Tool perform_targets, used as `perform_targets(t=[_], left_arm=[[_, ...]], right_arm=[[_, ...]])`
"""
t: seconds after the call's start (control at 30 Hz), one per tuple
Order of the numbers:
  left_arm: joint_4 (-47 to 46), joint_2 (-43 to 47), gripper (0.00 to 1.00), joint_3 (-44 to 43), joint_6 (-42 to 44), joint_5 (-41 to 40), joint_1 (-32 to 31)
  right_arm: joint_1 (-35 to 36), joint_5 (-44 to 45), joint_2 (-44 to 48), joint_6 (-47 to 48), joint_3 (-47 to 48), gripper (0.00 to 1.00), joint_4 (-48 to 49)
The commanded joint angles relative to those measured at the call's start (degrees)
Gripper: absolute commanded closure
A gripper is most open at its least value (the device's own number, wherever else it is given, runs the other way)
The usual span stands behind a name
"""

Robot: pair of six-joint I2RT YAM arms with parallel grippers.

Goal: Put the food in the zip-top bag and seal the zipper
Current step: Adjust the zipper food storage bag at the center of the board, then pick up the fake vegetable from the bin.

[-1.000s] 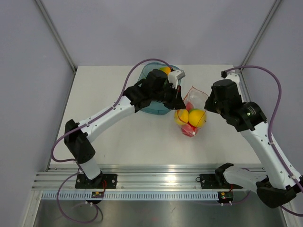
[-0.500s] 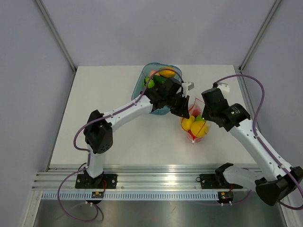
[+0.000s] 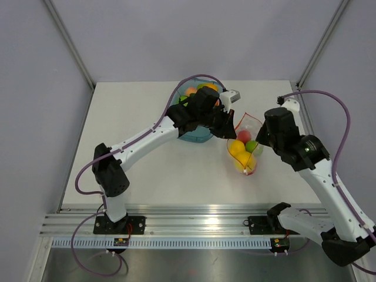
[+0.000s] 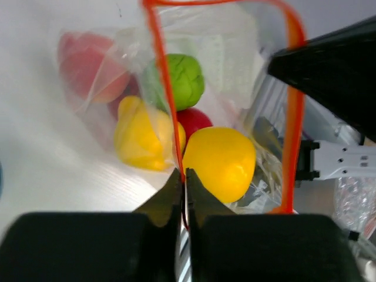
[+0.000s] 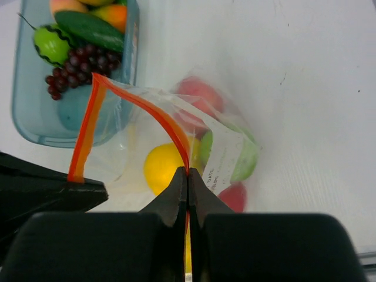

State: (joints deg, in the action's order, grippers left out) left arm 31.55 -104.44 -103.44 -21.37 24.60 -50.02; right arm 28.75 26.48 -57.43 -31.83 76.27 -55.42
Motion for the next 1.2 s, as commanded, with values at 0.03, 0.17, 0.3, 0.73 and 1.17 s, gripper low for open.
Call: perform_targets(t=[0.03, 0.17, 0.3, 0.73, 1.17], left_arm=[[3.8, -1.2, 0.73, -1.5, 4.2, 0.0, 0.7], [9.5, 0.9, 0.34, -4.0, 8.3, -3.7, 1.3], [10.7, 6.3, 0.32, -2.5, 10.0, -5.3, 5.3], [5.4, 10.2, 0.40, 7.9, -0.3, -14.8, 24.4], [6.6, -10.0, 0.32, -8.2, -3.2, -20.5, 24.5]], right_arm=[[0.0, -4.1, -3.8, -1.6, -5.8, 1.00, 4.8], [-0.1, -5.5, -4.1, -1.1, -6.1, 1.00, 6.9], [0.0, -5.5, -4.4, -0.5, -4.8, 1.00, 7.3], [-0.1, -7.8, -3.3, -0.1, -3.8, 1.00, 8.3], [0.0, -9.5, -3.6, -0.1, -5.0, 1.00, 10.2]])
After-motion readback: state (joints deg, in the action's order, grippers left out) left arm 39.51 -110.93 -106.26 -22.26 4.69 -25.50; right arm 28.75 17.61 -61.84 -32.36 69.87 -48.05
